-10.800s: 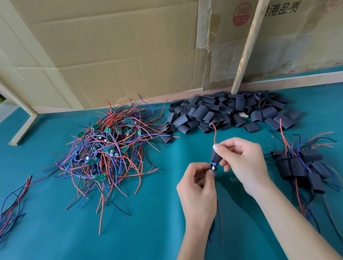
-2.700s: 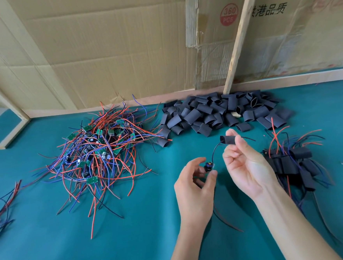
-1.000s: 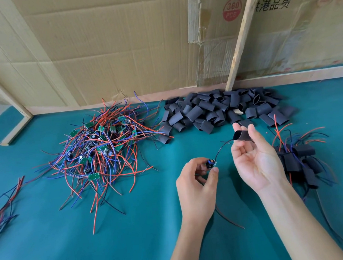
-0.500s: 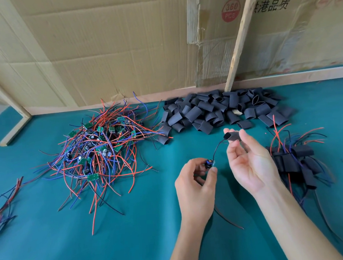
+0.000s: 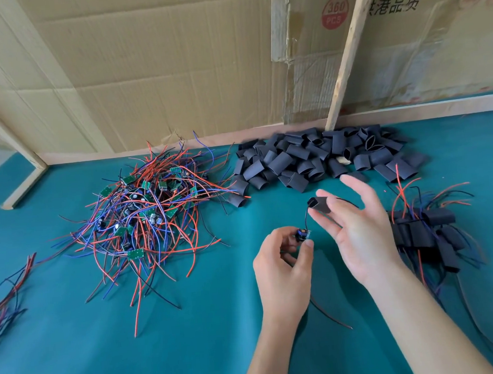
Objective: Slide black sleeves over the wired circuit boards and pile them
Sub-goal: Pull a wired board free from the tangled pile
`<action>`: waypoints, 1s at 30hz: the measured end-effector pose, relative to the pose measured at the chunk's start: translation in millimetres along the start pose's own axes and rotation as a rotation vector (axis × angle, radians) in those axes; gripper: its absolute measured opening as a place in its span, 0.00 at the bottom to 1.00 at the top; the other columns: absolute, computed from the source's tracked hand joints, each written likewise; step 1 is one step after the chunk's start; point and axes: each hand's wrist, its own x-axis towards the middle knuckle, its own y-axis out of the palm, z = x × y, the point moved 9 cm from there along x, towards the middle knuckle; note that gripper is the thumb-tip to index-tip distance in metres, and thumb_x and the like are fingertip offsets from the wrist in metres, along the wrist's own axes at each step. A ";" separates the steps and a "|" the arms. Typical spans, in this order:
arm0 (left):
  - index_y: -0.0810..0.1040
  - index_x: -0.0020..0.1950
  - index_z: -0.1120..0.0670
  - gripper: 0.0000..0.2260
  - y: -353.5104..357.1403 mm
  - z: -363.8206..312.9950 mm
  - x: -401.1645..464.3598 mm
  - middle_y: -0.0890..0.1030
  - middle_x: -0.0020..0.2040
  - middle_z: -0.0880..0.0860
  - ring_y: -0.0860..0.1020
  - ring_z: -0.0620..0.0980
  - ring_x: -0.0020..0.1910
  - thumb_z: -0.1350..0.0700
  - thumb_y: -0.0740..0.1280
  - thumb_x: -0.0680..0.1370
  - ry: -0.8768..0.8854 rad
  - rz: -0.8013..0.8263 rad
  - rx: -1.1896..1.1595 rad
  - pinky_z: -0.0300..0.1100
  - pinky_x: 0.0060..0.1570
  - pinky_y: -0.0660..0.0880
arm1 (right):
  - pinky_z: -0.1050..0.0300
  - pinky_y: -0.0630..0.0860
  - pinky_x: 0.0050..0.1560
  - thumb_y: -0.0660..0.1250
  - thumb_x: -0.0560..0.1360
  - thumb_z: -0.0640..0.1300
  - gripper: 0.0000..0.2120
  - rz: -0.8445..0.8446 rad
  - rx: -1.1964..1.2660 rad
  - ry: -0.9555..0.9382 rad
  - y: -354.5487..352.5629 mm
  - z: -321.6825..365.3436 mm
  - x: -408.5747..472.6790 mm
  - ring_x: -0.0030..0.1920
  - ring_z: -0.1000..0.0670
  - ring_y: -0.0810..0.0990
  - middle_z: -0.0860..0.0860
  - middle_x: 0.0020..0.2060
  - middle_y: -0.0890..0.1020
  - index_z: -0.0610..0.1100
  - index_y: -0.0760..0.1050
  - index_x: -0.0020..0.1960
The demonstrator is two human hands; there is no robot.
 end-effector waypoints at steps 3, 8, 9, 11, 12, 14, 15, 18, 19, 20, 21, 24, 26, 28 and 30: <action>0.82 0.48 0.46 0.06 -1.1 1.3 0.8 0.82 0.41 0.46 0.77 0.46 0.35 0.58 0.74 0.77 -0.009 -0.014 0.003 0.34 0.40 0.75 | 0.48 0.84 0.56 0.66 0.81 0.30 0.17 0.012 -0.095 -0.073 0.7 5.6 -0.6 0.62 0.47 0.84 0.47 0.42 0.87 0.43 0.75 0.67; 0.82 0.47 0.46 0.07 -1.2 1.5 1.1 0.82 0.42 0.47 0.77 0.49 0.35 0.59 0.74 0.76 -0.016 -0.023 0.020 0.33 0.39 0.75 | 0.48 0.83 0.58 0.66 0.81 0.31 0.15 -0.027 -0.088 -0.089 -8.3 16.5 3.2 0.58 0.47 0.86 0.39 0.49 0.87 0.41 0.74 0.67; 0.82 0.47 0.46 0.08 -1.3 1.2 0.9 0.82 0.42 0.47 0.77 0.49 0.35 0.59 0.74 0.76 -0.014 -0.023 0.021 0.32 0.39 0.74 | 0.48 0.83 0.56 0.67 0.81 0.31 0.16 -0.024 -0.108 -0.102 -7.9 18.9 2.9 0.59 0.47 0.86 0.39 0.48 0.87 0.41 0.74 0.67; 0.82 0.47 0.46 0.08 -1.2 0.0 1.0 0.82 0.42 0.47 0.77 0.49 0.35 0.60 0.74 0.76 -0.008 -0.023 0.033 0.31 0.39 0.73 | 0.50 0.83 0.54 0.69 0.80 0.32 0.17 -0.029 -0.126 -0.125 -7.6 22.9 2.2 0.58 0.47 0.86 0.39 0.48 0.87 0.41 0.74 0.67; 0.82 0.47 0.47 0.08 -1.1 -0.9 1.2 0.81 0.42 0.47 0.77 0.48 0.36 0.60 0.74 0.76 -0.003 -0.023 0.048 0.30 0.39 0.73 | 0.50 0.83 0.54 0.70 0.79 0.33 0.17 -0.036 -0.123 -0.129 -7.9 23.9 1.9 0.57 0.47 0.86 0.39 0.49 0.87 0.42 0.75 0.67; 0.82 0.47 0.47 0.08 -0.4 -2.1 1.7 0.81 0.42 0.46 0.76 0.47 0.35 0.61 0.74 0.75 0.011 -0.019 0.087 0.29 0.39 0.71 | 0.50 0.83 0.55 0.72 0.78 0.35 0.18 -0.046 -0.112 -0.127 -8.7 23.9 1.5 0.57 0.47 0.86 0.37 0.52 0.86 0.43 0.76 0.66; 0.82 0.47 0.47 0.09 0.3 -2.4 1.9 0.80 0.43 0.46 0.76 0.47 0.35 0.61 0.74 0.75 0.019 -0.012 0.104 0.28 0.39 0.71 | 0.50 0.83 0.56 0.72 0.78 0.35 0.17 -0.047 -0.114 -0.125 -9.0 23.4 1.2 0.57 0.47 0.86 0.37 0.52 0.86 0.44 0.77 0.65; 0.83 0.48 0.47 0.09 3.5 -3.2 1.8 0.80 0.43 0.46 0.75 0.48 0.36 0.61 0.75 0.74 0.036 0.016 0.148 0.29 0.40 0.71 | 0.51 0.82 0.55 0.71 0.79 0.35 0.09 -0.028 -0.149 -0.126 -7.0 20.6 1.2 0.53 0.47 0.86 0.39 0.52 0.87 0.45 0.81 0.56; 0.83 0.49 0.47 0.09 4.0 -3.3 1.8 0.80 0.43 0.46 0.75 0.48 0.36 0.61 0.75 0.74 0.039 0.022 0.158 0.29 0.40 0.71 | 0.51 0.82 0.54 0.70 0.79 0.35 0.07 -0.020 -0.171 -0.127 -6.5 19.4 1.4 0.51 0.47 0.85 0.41 0.52 0.87 0.45 0.82 0.53; 0.83 0.49 0.47 0.09 4.2 -3.7 1.9 0.79 0.43 0.45 0.76 0.47 0.36 0.61 0.75 0.74 0.043 0.023 0.165 0.29 0.40 0.71 | 0.52 0.81 0.54 0.69 0.80 0.35 0.07 -0.011 -0.201 -0.131 -6.4 18.3 1.8 0.51 0.47 0.84 0.43 0.52 0.87 0.44 0.83 0.52; 0.84 0.49 0.47 0.09 4.2 -4.2 1.9 0.79 0.43 0.45 0.76 0.47 0.37 0.61 0.74 0.74 0.047 0.022 0.171 0.29 0.40 0.71 | 0.52 0.80 0.53 0.68 0.81 0.35 0.07 -0.001 -0.236 -0.133 -6.6 17.1 2.7 0.51 0.48 0.84 0.44 0.52 0.87 0.43 0.84 0.51; 0.83 0.49 0.46 0.09 3.2 -4.7 2.0 0.80 0.43 0.45 0.76 0.47 0.38 0.61 0.74 0.75 0.048 0.010 0.167 0.29 0.40 0.71 | 0.52 0.80 0.52 0.67 0.82 0.35 0.08 0.050 -0.316 -0.126 -5.6 13.1 4.9 0.52 0.49 0.84 0.46 0.52 0.87 0.41 0.84 0.51; 0.83 0.48 0.46 0.09 1.4 -3.8 1.9 0.80 0.43 0.46 0.76 0.47 0.37 0.61 0.74 0.75 0.036 -0.012 0.145 0.29 0.40 0.71 | 0.53 0.79 0.50 0.66 0.82 0.35 0.08 0.083 -0.342 -0.122 -5.1 12.6 6.4 0.52 0.50 0.84 0.46 0.52 0.87 0.41 0.85 0.51; 0.83 0.47 0.47 0.09 -0.8 -2.4 2.1 0.80 0.42 0.47 0.76 0.48 0.37 0.61 0.73 0.75 0.016 -0.040 0.116 0.30 0.40 0.71 | 0.54 0.79 0.47 0.67 0.81 0.34 0.09 0.106 -0.366 -0.126 -6.5 14.7 8.4 0.52 0.49 0.84 0.45 0.51 0.87 0.41 0.85 0.50; 0.83 0.47 0.47 0.08 -2.5 -1.8 2.1 0.80 0.42 0.47 0.76 0.48 0.37 0.61 0.73 0.76 0.004 -0.063 0.092 0.30 0.40 0.72 | 0.56 0.80 0.46 0.67 0.81 0.34 0.09 0.119 -0.373 -0.128 -8.7 17.4 10.0 0.52 0.48 0.84 0.44 0.51 0.87 0.42 0.86 0.50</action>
